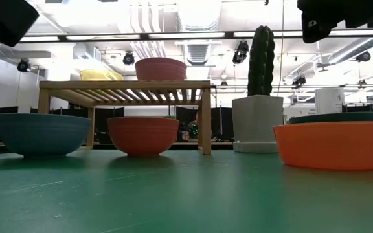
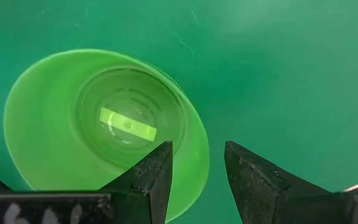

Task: Place and stack bowls onto a shelf
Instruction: Stack the green transparent bowl on top of the yellow transparent bowl on the shelf

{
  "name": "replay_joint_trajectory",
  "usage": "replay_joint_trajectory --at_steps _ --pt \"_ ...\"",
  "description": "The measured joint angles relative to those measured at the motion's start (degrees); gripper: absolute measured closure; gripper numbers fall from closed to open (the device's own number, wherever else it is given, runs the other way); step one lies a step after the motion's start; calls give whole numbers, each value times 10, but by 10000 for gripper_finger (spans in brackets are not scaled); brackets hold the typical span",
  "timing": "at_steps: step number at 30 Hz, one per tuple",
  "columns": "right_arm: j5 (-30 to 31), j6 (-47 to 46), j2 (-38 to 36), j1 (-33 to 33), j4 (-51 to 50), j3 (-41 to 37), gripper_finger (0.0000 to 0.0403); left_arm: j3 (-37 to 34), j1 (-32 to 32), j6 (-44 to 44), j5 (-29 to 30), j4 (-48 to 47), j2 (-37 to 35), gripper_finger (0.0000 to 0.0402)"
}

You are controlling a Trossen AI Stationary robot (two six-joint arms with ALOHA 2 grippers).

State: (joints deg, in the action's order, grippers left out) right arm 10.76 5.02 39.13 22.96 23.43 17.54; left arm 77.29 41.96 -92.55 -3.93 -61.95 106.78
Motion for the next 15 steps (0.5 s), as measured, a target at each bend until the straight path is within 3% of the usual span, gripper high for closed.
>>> replay_joint_trajectory --at_steps 7,13,15 --pt "0 -1 0 0 0 0 337 -38 4 -2 6 43 0 287" --pt "24 -25 0 0 0 0 337 -42 5 17 4 45 -1 386" --pt "46 -38 1 0 0 0 337 -30 5 33 1 33 -1 393"
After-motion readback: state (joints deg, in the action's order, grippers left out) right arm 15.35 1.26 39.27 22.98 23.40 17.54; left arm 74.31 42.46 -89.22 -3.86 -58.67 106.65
